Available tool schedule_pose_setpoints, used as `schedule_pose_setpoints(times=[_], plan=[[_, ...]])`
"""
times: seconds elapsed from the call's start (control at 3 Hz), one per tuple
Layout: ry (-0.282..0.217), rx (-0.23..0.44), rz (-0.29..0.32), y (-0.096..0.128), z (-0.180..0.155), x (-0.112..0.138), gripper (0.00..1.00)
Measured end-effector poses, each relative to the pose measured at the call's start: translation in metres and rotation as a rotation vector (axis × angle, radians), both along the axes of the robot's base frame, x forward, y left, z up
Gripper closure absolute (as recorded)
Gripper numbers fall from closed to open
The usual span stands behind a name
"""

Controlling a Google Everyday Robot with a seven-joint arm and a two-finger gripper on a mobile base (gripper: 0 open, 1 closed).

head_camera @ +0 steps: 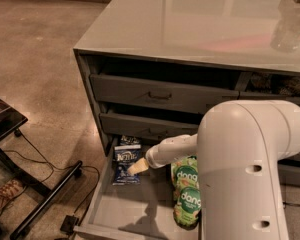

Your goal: Pick blue chip bag from bottom drawer and place on counter

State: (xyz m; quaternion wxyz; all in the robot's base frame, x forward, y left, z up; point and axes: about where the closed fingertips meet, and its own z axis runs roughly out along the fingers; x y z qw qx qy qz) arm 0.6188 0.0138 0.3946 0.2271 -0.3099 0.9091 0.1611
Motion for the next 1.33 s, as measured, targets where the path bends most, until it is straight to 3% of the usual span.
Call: schedule_pose_setpoints(times=[0.33,0.67,1.0,1.33], plan=[[0.0,0.0,0.0,0.0,0.0,0.0,0.0],[0.018,0.043,-0.015,0.009,-0.027,0.007,0.0],[0.042,0.121,-0.097,0.021,-0.09,0.017,0.0],[-0.01,0.201,-0.197,0.038,-0.128,0.04,0.0]])
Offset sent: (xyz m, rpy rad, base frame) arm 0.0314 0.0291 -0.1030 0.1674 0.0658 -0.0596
